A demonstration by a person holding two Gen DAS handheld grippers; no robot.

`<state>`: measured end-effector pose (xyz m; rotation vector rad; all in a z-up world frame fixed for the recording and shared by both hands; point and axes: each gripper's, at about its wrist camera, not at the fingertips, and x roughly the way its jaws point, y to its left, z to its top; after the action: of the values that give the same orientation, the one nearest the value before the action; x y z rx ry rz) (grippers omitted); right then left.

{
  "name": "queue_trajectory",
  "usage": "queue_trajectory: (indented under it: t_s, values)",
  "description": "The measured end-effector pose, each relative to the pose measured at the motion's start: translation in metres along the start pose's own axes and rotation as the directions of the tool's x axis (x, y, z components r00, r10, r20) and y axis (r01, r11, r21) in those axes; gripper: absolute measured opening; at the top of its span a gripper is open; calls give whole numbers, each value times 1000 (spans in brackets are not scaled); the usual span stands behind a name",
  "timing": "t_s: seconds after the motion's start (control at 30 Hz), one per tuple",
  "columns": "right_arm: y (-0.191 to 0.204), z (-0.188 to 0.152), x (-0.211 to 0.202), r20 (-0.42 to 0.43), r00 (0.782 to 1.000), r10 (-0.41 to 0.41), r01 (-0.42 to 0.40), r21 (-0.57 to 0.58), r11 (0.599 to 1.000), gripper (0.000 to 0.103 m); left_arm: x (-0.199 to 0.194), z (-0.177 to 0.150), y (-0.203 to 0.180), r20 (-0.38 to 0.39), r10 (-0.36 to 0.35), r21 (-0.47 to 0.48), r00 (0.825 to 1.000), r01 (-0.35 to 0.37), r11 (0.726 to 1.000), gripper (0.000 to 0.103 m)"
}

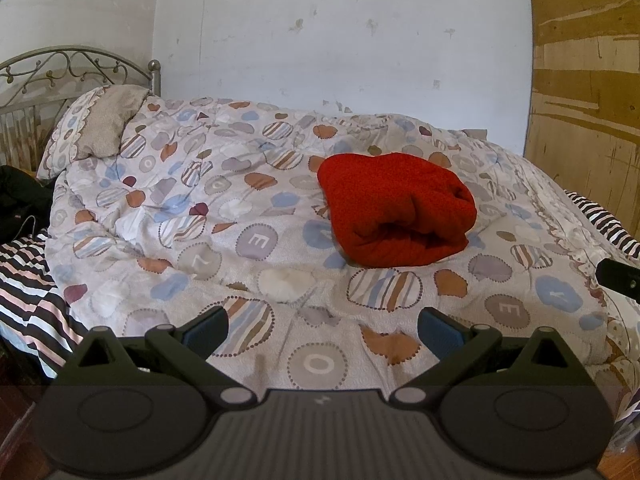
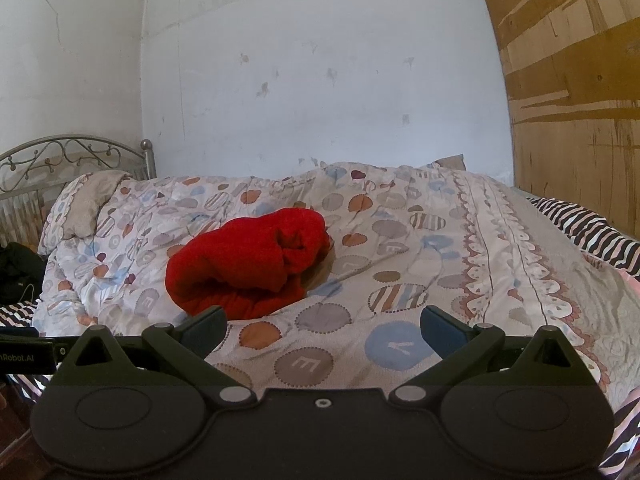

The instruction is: Fold small clothes

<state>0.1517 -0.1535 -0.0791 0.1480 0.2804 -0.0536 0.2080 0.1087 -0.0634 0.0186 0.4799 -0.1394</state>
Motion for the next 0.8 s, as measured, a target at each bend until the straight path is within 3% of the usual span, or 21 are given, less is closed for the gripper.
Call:
queue_trajectory:
  t_s: [0.63,0.8]
  values:
    - [-1,0,1,-3,1000,0,0,1,1000,103,2,-5,-3,-14,-13,-5,1000,13,1000,103]
    - [-1,-1,1,-4,1000,-1,1,0,1000,103,3,-1,-6,-49,55,2,997,-55,998,103]
